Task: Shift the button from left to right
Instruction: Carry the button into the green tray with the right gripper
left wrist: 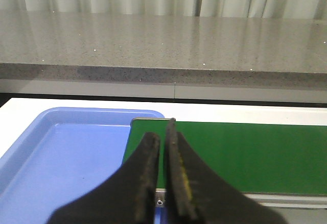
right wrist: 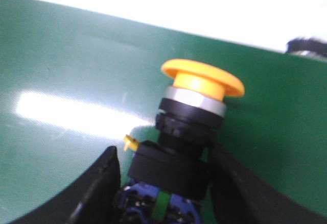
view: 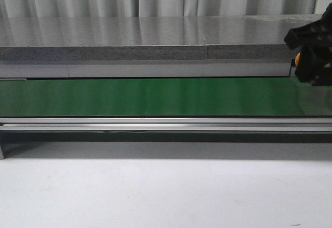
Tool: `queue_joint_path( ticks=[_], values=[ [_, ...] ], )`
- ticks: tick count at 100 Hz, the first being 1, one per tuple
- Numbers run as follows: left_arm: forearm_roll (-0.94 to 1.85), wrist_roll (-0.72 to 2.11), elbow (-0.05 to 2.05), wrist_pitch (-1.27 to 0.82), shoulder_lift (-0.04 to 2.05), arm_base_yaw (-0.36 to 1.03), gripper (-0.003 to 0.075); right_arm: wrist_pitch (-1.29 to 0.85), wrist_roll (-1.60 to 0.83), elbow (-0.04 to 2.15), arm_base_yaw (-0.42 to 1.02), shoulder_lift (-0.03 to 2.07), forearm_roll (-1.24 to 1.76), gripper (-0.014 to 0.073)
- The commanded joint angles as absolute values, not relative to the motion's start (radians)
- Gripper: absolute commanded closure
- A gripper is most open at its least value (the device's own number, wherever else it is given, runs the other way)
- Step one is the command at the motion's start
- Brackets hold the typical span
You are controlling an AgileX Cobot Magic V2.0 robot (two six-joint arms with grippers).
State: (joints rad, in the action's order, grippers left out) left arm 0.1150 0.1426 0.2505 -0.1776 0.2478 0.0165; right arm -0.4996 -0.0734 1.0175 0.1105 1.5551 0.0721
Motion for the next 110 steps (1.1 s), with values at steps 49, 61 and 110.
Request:
queue_joint_path(
  ticks=[49, 61, 110],
  values=[
    [0.117, 0.141, 0.28, -0.092, 0.255, 0.024, 0.0715, -0.541, -0.092, 1.159, -0.216, 1.506, -0.105, 0.0421],
    [0.117, 0.141, 0.28, -0.092, 0.255, 0.024, 0.0715, -0.497, -0.11, 1.159, -0.299, 1.511, -0.109, 0.0421],
    [0.117, 0.141, 0.28, -0.092, 0.255, 0.024, 0.0715, -0.44, -0.139, 1.159, -0.413, 1.655, -0.119, 0.0421]
  ],
)
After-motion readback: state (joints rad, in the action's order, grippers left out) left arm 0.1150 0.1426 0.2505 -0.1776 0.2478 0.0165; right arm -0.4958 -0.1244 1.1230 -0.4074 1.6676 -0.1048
